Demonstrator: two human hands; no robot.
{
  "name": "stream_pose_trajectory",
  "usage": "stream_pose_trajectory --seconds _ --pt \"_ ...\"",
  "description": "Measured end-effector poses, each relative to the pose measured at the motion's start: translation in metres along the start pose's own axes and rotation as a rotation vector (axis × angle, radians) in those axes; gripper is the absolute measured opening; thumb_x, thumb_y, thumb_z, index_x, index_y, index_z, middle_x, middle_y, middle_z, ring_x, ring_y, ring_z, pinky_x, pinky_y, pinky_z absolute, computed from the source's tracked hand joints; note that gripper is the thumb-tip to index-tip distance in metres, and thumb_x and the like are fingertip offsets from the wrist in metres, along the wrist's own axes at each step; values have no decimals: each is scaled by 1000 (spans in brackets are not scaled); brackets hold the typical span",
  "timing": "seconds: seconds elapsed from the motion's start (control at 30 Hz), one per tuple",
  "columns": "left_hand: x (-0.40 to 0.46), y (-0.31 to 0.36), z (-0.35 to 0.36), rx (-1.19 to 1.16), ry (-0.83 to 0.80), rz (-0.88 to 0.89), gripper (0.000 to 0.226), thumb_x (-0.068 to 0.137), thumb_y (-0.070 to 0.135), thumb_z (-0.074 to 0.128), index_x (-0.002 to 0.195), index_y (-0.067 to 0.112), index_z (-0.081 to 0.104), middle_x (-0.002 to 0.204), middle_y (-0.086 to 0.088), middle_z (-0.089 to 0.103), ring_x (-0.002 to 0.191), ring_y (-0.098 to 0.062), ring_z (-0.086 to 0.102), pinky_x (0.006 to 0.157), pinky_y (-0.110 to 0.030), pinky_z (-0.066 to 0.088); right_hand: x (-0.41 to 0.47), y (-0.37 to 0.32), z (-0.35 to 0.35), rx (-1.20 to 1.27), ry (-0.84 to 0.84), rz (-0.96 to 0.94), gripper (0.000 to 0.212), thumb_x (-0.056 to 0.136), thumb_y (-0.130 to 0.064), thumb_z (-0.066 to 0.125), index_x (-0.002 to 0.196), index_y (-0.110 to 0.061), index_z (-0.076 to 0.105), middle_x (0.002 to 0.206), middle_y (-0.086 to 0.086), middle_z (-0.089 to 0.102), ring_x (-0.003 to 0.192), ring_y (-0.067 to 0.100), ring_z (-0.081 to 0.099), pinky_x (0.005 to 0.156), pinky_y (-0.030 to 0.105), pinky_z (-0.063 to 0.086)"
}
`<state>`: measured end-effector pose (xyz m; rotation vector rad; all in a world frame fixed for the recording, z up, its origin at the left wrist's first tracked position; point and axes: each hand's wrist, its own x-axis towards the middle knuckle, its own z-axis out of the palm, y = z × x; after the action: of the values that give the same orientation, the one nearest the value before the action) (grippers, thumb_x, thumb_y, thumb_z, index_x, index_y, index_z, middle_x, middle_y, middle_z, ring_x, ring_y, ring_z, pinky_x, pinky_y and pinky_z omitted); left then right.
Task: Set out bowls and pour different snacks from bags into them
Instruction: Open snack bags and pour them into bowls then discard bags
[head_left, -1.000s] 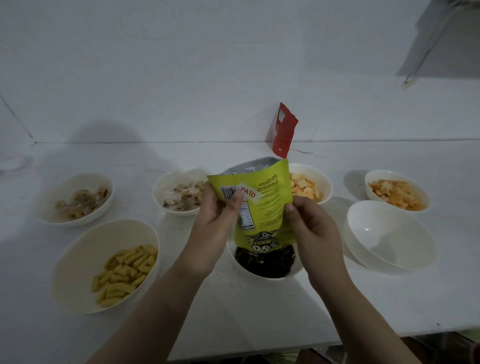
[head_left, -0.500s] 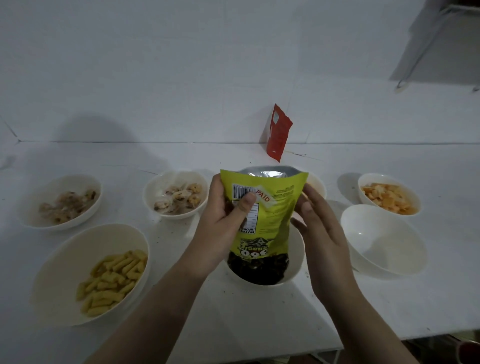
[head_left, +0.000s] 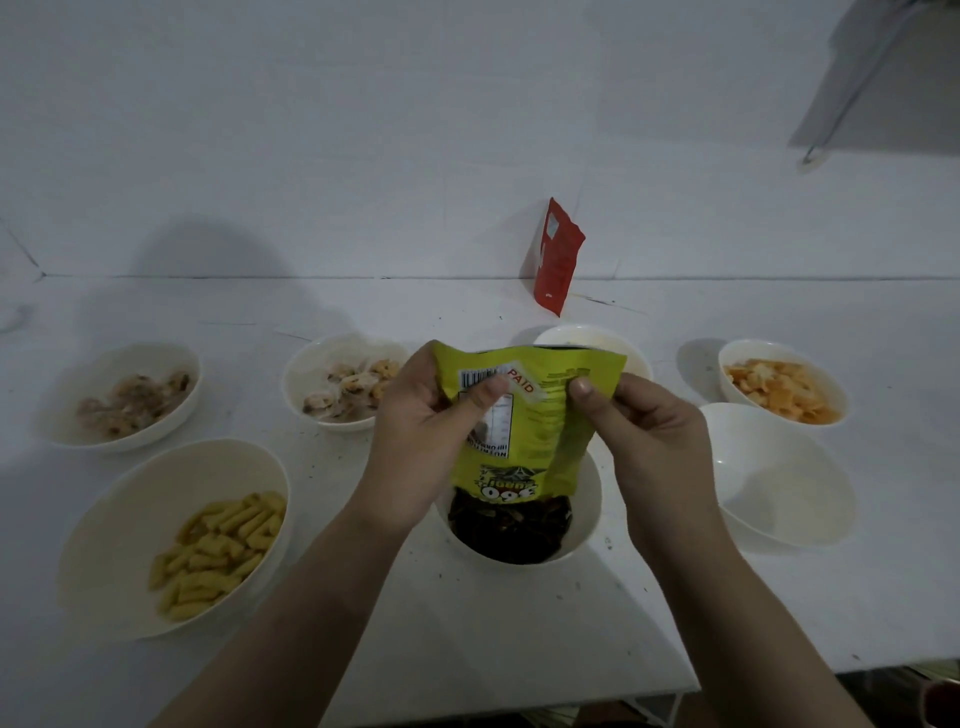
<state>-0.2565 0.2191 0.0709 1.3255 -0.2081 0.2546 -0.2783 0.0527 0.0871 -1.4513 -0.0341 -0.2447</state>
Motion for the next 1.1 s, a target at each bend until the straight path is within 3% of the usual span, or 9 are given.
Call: stream_pose_trajectory --seconds 0.2,0.3,0.37,0.53,0.67,0.8,0.9,1.0,1.1 --pt "6 5 -5 16 -108 31 17 85 16 61 100 13 67 95 4 77 92 -14 72 75 -23 55 2 -4 -4 29 -7 20 15 86 -13 67 98 -14 76 88 -2 79 85 8 73 74 17 54" --pt "10 6 -7 47 -88 47 9 82 18 64 90 20 69 89 8 76 86 -10 72 72 -21 54 0 -5 -1 33 -100 54 20 80 -19 68 98 -14 75 90 -2 79 85 8 73 72 17 54" --pt "12 8 -8 77 -115 46 11 82 21 65 85 29 71 89 9 76 87 -9 71 72 -22 54 1 -5 0 43 -57 74 16 78 -20 70 91 -14 77 85 0 79 79 8 73 68 16 54" --pt "5 -6 -20 169 -330 -79 34 84 8 67 117 17 62 113 -1 73 107 -20 68 91 -38 56 10 -12 -1 252 30 67 20 74 -26 73 88 -13 79 92 7 78 90 21 71 87 36 57" --pt "2 -14 -24 192 -277 -76 34 85 4 66 116 18 65 113 2 73 108 -18 68 91 -36 55 10 -12 5 266 16 35 13 77 -21 70 84 -16 80 90 5 78 88 21 72 84 36 57" --pt "1 -20 -38 301 -372 -139 38 88 10 69 123 21 62 120 0 70 114 -20 65 95 -49 52 10 -15 5 329 18 39 17 76 -24 71 88 -15 80 94 7 78 92 22 71 88 38 56" --pt "-3 -20 -44 352 -377 -127 37 89 7 67 122 24 62 118 5 71 112 -16 65 95 -48 53 10 -13 4 309 13 31 17 77 -24 71 88 -15 79 94 7 78 92 23 72 85 37 56" --pt "-1 -10 -41 302 -364 -74 35 88 17 70 120 27 62 118 5 70 112 -15 65 97 -41 51 8 -10 5 243 1 0 14 77 -24 71 85 -16 80 90 6 78 87 22 72 81 35 58" --pt "8 8 -31 63 -227 -64 26 87 21 65 112 15 67 110 -2 73 106 -21 67 89 -37 55 5 -10 7 119 -31 -44 11 78 -21 70 81 -19 80 84 2 79 80 16 74 71 24 57"
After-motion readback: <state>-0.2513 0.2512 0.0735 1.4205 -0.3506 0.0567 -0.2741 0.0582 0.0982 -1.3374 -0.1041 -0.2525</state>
